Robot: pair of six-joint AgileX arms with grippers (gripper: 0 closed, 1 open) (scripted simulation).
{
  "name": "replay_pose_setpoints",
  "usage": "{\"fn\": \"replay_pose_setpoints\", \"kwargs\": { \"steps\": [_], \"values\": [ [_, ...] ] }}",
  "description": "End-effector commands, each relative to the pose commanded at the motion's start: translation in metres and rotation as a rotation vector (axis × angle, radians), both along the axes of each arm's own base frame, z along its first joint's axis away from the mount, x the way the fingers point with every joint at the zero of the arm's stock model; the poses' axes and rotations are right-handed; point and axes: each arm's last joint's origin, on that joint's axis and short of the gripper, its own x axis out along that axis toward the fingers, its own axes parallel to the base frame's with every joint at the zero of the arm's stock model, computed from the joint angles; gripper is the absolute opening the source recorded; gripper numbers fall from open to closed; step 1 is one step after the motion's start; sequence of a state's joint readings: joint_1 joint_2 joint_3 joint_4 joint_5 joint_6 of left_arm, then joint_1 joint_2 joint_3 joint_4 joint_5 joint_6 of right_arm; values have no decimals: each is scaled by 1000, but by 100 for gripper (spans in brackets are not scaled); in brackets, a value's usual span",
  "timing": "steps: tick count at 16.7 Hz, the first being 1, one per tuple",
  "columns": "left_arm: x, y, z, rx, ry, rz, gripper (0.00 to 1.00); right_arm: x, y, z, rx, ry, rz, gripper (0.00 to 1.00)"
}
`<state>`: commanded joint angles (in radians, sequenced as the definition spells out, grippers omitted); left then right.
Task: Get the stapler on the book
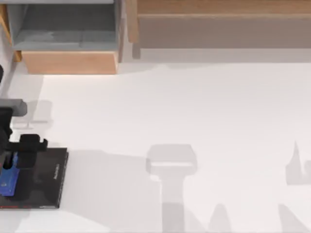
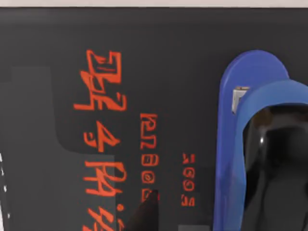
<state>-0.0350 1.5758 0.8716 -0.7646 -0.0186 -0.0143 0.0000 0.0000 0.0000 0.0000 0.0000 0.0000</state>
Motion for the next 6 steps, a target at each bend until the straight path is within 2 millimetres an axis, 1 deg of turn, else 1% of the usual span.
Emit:
{"fn": "replay_pose_setpoints", "kwargs": {
  "steps": [1, 6],
  "values": [
    [0, 0, 0, 0, 0, 0, 100, 0, 0, 0, 0, 0, 0, 100],
    [0, 0, 0, 0, 0, 0, 100, 0, 0, 0, 0, 0, 0, 100]
  ]
}}
